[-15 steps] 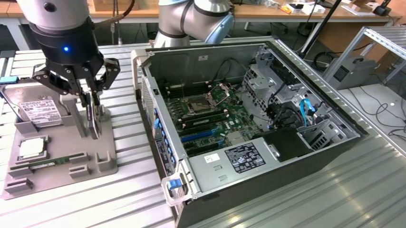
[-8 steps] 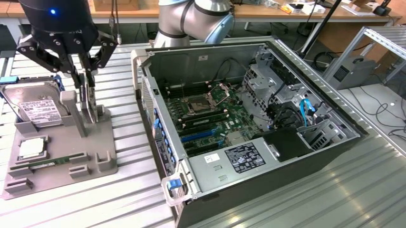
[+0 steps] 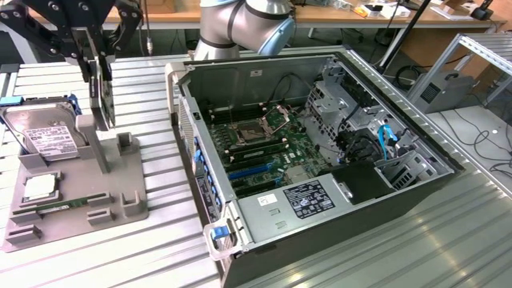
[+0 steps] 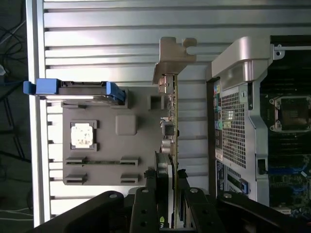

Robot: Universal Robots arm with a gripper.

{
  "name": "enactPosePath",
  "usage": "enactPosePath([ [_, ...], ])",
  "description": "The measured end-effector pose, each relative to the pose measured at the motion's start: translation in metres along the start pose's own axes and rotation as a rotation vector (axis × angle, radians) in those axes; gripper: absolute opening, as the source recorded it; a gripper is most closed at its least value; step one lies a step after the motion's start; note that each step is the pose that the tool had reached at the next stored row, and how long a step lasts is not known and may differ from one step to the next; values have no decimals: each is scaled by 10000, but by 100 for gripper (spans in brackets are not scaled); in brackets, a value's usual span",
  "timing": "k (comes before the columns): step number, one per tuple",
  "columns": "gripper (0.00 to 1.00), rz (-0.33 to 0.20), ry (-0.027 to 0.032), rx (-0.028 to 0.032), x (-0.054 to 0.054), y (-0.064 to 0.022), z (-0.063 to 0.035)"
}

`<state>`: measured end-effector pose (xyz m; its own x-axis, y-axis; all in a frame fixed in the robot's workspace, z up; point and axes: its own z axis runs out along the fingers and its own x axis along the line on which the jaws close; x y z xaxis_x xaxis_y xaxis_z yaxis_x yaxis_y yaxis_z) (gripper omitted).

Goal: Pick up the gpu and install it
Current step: 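Press down on the gpu until it lock into place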

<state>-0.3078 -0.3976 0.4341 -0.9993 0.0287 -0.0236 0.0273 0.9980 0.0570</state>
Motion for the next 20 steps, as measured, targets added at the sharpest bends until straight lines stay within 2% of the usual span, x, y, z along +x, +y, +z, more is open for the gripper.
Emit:
enactPosePath([
  [1, 27, 0, 1, -1, -2, 4, -63],
  [2, 27, 0, -1, -7, -2, 5, -84],
  [7, 27, 0, 0, -12, -2, 5, -86],
  [9, 27, -1, 3, -10, -37, 6, -87],
  [11, 27, 1, 3, -12, -116, 8, -83],
  [12, 27, 0, 9, -11, -193, 10, -81],
  [20, 27, 3, 33, -11, -603, 19, -70],
])
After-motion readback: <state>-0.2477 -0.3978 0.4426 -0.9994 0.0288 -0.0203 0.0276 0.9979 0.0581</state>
